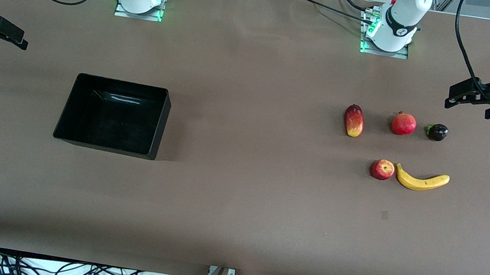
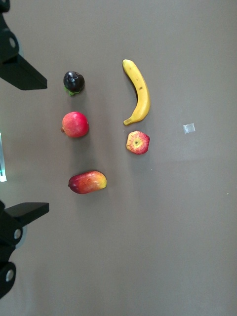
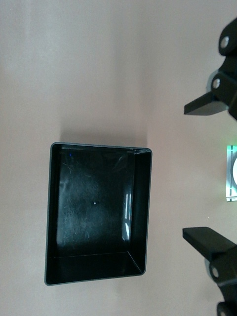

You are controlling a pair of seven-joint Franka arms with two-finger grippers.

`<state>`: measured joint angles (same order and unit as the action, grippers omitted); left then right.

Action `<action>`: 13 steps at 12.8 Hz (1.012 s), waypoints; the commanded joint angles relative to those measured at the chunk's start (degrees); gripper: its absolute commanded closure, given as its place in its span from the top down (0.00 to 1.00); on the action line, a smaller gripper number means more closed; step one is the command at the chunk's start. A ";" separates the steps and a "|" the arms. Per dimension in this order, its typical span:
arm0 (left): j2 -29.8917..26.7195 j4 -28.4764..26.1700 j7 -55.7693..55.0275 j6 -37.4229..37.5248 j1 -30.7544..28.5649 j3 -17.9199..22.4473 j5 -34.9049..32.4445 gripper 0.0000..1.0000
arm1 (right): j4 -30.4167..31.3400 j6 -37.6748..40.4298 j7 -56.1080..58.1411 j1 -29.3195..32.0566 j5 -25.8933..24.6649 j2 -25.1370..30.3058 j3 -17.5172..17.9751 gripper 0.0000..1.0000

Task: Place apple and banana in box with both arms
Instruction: 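Lower the right gripper toward the black box's rim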

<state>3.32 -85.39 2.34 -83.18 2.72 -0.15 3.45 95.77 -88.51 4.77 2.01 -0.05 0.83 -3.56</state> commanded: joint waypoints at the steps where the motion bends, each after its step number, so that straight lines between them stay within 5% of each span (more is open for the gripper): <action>1: -0.25 0.75 -0.06 1.09 -0.43 -0.37 0.15 1.00 | -0.94 0.79 -0.28 0.19 1.11 -0.21 -0.13 1.00; 10: -0.25 0.75 -0.06 1.09 -0.52 -0.29 0.24 1.00 | 0.11 3.95 0.32 1.23 -0.04 -2.23 -1.61 1.00; 13: -0.25 0.75 -0.06 1.09 -0.52 -0.29 0.24 1.00 | 1.79 1.52 -0.20 1.41 1.01 -13.53 -4.69 1.00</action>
<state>3.32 -85.38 2.34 -83.15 2.66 -0.15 3.45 98.17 -85.35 4.75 2.74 -0.12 -4.73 -7.01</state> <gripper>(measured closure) 0.000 0.000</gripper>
